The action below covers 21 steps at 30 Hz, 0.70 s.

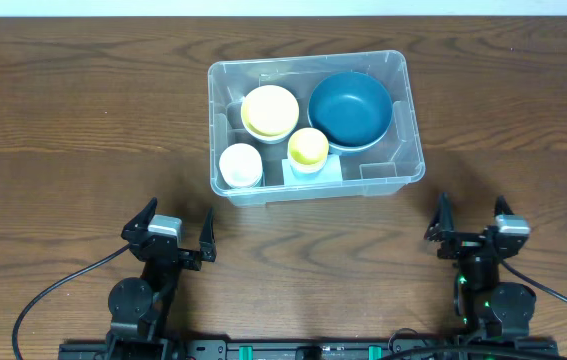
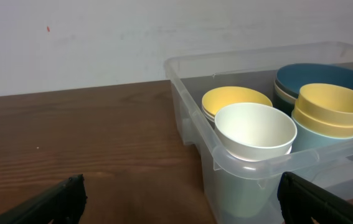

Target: Pack container

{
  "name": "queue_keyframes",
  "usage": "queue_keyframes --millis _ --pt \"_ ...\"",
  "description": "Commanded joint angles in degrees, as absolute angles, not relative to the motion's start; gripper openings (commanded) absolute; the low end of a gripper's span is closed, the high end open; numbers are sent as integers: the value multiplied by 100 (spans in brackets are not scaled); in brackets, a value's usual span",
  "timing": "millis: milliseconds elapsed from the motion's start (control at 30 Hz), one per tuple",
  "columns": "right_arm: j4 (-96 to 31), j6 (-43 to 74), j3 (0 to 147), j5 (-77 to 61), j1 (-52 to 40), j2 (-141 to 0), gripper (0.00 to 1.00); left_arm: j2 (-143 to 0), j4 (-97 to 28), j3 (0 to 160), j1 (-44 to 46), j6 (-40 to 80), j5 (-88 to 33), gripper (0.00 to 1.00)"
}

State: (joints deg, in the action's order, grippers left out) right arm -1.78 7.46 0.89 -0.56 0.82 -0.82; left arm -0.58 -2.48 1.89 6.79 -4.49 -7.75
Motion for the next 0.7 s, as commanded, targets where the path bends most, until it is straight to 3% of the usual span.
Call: queue_keyframes --millis 0,667 --pt "-408 49 30 -458 121 -32 99 -23 -327 23 650 -423 -838 98" --pt "-388 14 30 -454 121 -34 99 -23 -327 23 650 -423 -838 98"
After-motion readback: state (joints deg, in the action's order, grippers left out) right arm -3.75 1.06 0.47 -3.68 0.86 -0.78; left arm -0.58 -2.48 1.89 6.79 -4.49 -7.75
